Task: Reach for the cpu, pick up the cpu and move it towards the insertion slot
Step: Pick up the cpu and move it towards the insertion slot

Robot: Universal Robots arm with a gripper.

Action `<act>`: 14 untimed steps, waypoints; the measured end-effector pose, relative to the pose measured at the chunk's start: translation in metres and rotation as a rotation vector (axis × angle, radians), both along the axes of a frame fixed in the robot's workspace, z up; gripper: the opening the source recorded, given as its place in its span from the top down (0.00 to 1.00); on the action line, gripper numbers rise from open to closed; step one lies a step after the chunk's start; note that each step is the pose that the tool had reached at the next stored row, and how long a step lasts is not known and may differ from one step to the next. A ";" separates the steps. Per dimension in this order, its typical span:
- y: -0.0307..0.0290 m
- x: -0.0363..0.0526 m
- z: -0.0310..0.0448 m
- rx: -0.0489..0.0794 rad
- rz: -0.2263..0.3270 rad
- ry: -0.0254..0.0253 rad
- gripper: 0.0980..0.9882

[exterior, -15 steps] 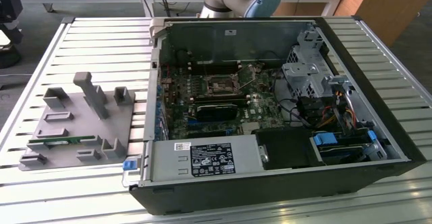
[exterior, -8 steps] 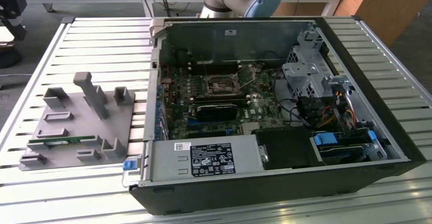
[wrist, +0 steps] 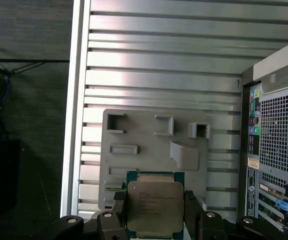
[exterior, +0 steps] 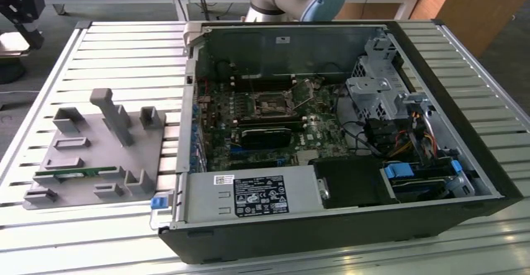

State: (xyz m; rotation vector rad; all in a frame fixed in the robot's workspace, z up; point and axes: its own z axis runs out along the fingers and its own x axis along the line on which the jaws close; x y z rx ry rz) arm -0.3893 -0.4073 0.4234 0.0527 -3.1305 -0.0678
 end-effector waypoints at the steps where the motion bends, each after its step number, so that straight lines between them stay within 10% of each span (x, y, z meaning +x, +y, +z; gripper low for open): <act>1: 0.0000 0.0020 0.0000 0.000 0.000 0.0001 0.50; 14: 0.0000 0.0246 0.0000 0.000 0.000 0.0001 0.50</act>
